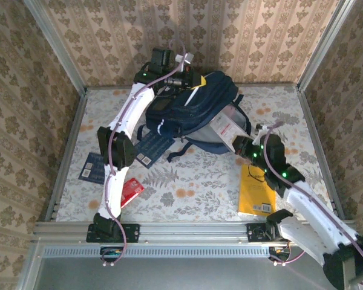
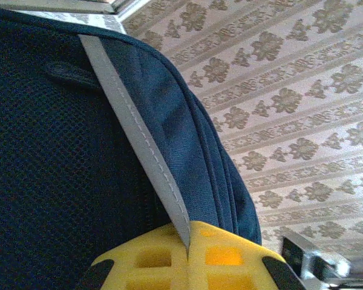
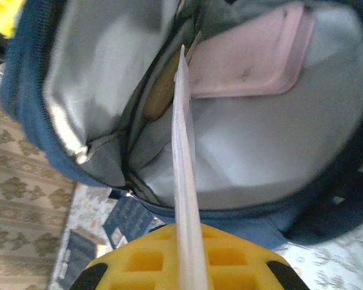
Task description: Pack the student bag
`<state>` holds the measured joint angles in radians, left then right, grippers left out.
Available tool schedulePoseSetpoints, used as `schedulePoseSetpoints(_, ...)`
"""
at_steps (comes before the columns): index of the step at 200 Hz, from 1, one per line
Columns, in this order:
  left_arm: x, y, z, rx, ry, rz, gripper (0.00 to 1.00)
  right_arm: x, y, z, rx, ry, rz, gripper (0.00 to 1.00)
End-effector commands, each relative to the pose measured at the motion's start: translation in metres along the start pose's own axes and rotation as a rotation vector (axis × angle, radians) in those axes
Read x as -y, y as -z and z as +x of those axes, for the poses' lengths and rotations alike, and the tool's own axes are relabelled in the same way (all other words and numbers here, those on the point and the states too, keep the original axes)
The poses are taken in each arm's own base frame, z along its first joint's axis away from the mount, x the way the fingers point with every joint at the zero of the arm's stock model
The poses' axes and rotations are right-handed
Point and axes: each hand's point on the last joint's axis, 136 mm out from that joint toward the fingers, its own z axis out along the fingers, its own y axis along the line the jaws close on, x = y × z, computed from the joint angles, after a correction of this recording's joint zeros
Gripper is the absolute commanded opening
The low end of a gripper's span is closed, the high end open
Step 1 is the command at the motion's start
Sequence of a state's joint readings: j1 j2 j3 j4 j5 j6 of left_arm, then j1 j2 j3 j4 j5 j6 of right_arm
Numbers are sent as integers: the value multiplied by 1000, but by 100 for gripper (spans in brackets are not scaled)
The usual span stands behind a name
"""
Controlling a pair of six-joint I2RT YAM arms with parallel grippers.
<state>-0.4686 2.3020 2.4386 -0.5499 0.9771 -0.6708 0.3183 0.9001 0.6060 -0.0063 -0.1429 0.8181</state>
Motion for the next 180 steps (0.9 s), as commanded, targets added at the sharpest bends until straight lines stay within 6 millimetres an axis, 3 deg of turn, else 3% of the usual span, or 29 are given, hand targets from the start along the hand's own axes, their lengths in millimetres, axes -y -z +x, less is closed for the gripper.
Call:
schedulePoseSetpoints(1, 90, 31, -17, 43, -216, 202, 0, -47, -16, -16, -66, -147, -232, 0)
schedulePoseSetpoints(58, 94, 29, -18, 32, -198, 267, 0, -57, -87, -38, -105, -292, -291, 0)
schedulePoseSetpoints(64, 85, 40, -27, 54, -190, 254, 0, -51, -100, -34, -127, -306, -270, 0)
schedulePoseSetpoints(94, 82, 42, -29, 56, -183, 260, 0, -57, -138, -23, -214, -316, -254, 0)
schedulePoseSetpoints(122, 78, 43, -33, 67, -171, 265, 0, -38, -175, -2, -283, -304, -92, 1)
schedulePoseSetpoints(140, 75, 42, -34, 67, -165, 266, 0, -33, -194, 3, -295, -285, -35, 11)
schedulePoseSetpoints(155, 71, 40, -34, 64, -158, 269, 0, -41, -210, 4, -289, -256, -36, 20)
schedulePoseSetpoints(180, 67, 38, -37, 68, -148, 273, 0, -50, -232, 15, -285, -210, -24, 44)
